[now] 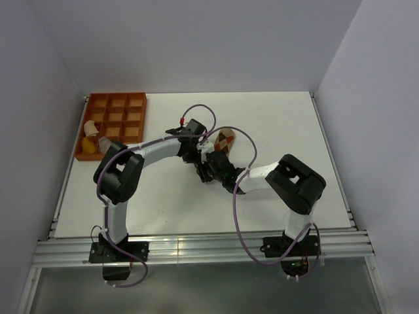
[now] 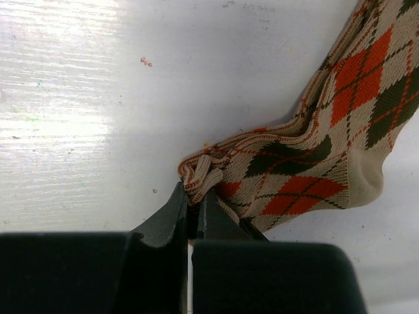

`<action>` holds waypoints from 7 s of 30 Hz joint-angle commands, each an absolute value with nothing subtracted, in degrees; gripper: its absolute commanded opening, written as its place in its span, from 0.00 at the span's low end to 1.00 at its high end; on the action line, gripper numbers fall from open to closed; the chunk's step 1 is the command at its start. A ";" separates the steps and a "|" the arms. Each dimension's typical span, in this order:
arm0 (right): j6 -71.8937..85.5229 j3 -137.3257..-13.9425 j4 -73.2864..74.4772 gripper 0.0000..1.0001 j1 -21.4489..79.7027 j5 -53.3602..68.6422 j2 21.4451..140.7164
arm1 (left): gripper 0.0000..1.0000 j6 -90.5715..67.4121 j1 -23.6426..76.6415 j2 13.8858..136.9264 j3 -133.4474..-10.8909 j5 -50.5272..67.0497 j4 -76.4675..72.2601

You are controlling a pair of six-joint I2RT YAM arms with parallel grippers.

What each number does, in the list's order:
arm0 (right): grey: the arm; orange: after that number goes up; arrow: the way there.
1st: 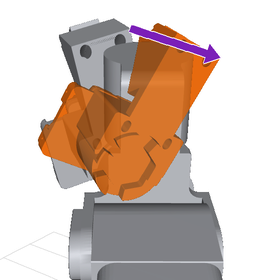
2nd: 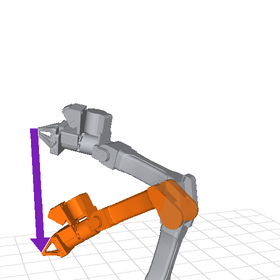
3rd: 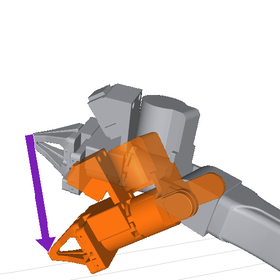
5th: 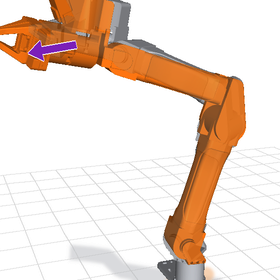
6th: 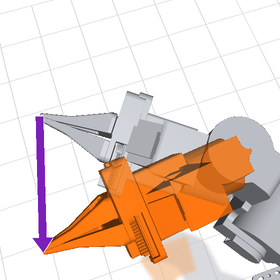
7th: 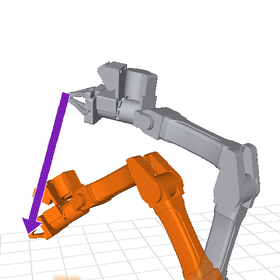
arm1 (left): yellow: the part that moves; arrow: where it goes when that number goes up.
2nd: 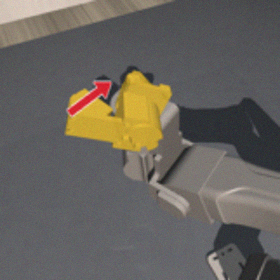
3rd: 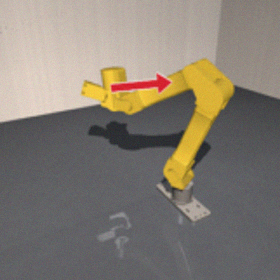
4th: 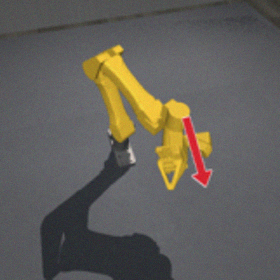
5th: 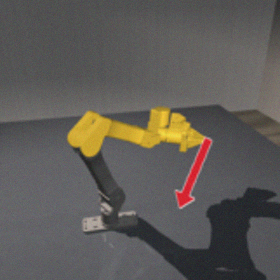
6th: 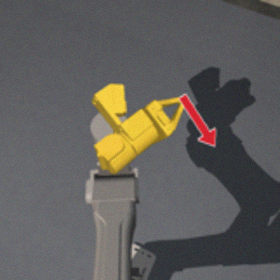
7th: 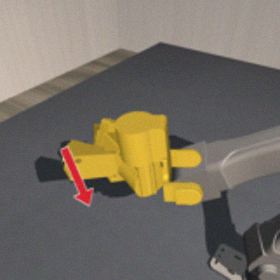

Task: Roll the socks
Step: Roll the sock at the center of the board.

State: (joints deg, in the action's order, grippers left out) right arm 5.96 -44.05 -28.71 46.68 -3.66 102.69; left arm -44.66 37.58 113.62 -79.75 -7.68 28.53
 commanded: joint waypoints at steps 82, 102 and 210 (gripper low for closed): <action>43.67 -40.44 -27.32 0.00 35.34 12.38 99.93 | 0.31 -52.29 35.60 107.59 -73.13 -2.37 19.61; 61.17 -35.86 -37.09 0.00 22.85 30.85 106.70 | 0.58 -56.95 36.30 95.71 -53.70 -2.11 -5.44; 26.88 -30.77 -38.92 0.57 38.51 3.50 88.96 | 0.00 -45.18 39.46 113.47 -77.78 -9.49 29.01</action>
